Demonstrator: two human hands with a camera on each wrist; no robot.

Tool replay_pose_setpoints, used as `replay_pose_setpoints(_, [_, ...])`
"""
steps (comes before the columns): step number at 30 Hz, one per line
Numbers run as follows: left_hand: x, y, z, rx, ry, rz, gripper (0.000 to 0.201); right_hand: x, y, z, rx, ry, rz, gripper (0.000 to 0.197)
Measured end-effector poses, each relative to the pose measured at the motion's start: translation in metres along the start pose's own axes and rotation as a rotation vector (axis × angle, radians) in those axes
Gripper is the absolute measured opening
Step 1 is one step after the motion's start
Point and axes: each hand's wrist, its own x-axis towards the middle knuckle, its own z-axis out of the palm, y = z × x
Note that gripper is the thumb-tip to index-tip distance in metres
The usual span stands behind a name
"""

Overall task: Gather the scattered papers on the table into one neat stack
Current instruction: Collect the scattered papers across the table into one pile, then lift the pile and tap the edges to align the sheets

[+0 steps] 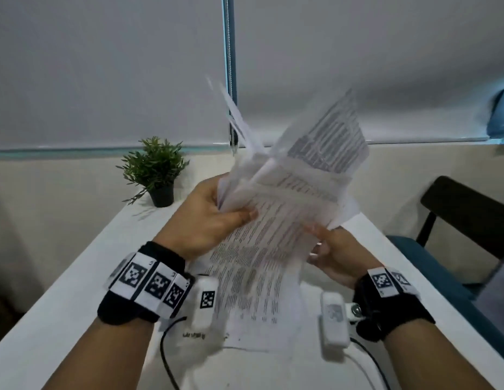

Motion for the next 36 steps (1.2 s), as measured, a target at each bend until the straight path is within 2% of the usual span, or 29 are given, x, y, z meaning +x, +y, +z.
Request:
replay_pose_setpoints(2, [0.002,0.02,0.003,0.117,-0.137,0.07,0.022,-0.002,0.016,-0.001,0.123,-0.042,0.014,0.071])
replay_pose_setpoints(3, [0.004,0.03,0.003,0.172,-0.181,0.112,0.023,-0.004,0.018,0.001,0.19,-0.052,-0.018,0.086])
replay_pose_setpoints(6, [0.008,0.05,-0.006,0.191,-0.229,0.167,0.032,-0.007,0.009,0.001,0.355,-0.077,-0.148,0.103])
replay_pose_setpoints(8, [0.007,0.054,-0.016,0.166,-0.219,0.153,0.037,-0.009,-0.004,0.002,0.398,-0.095,-0.22,0.091])
replay_pose_setpoints(10, [0.005,0.045,-0.023,0.122,-0.143,0.113,0.036,-0.011,-0.016,-0.001,0.402,-0.068,-0.28,0.052])
replay_pose_setpoints(11, [0.005,0.037,-0.025,0.097,-0.076,0.082,0.037,-0.013,-0.022,0.001,0.378,-0.034,-0.295,0.043])
replay_pose_setpoints(13, [0.007,0.018,-0.024,0.079,0.079,0.034,0.044,-0.019,-0.032,0.006,0.214,0.053,-0.345,0.04])
replay_pose_setpoints(16, [0.007,-0.004,-0.012,0.066,0.257,-0.012,0.049,-0.027,-0.05,0.017,-0.186,0.187,-0.464,0.03])
replay_pose_setpoints(20, [0.011,-0.006,0.001,-0.008,0.445,0.005,0.045,-0.036,-0.074,0.031,-0.361,0.305,-0.594,0.014])
replay_pose_setpoints(23, [0.009,0.011,0.004,-0.056,0.539,0.065,0.051,-0.048,-0.096,0.043,-0.425,0.316,-0.715,0.014])
replay_pose_setpoints(25, [-0.002,0.02,0.003,-0.14,0.528,0.133,0.044,-0.059,-0.106,0.048,-0.431,0.263,-0.778,0.014])
replay_pose_setpoints(27, [-0.013,0.015,0.002,-0.164,0.498,0.143,0.048,-0.067,-0.106,0.046,-0.446,0.222,-0.768,0.014])
replay_pose_setpoints(30, [-0.035,-0.006,0.007,-0.134,0.47,-0.012,0.067,-0.071,-0.073,0.029,-0.458,0.212,-0.588,0.036])
replay_pose_setpoints(32, [-0.051,-0.024,0.016,-0.221,0.391,-0.122,0.056,-0.076,-0.04,0.016,-0.418,0.228,-0.454,0.045])
replay_pose_setpoints(36, [-0.069,-0.04,0.03,-0.236,0.324,-0.175,0.048,-0.083,-0.009,0.006,-0.453,0.251,-0.387,0.035])
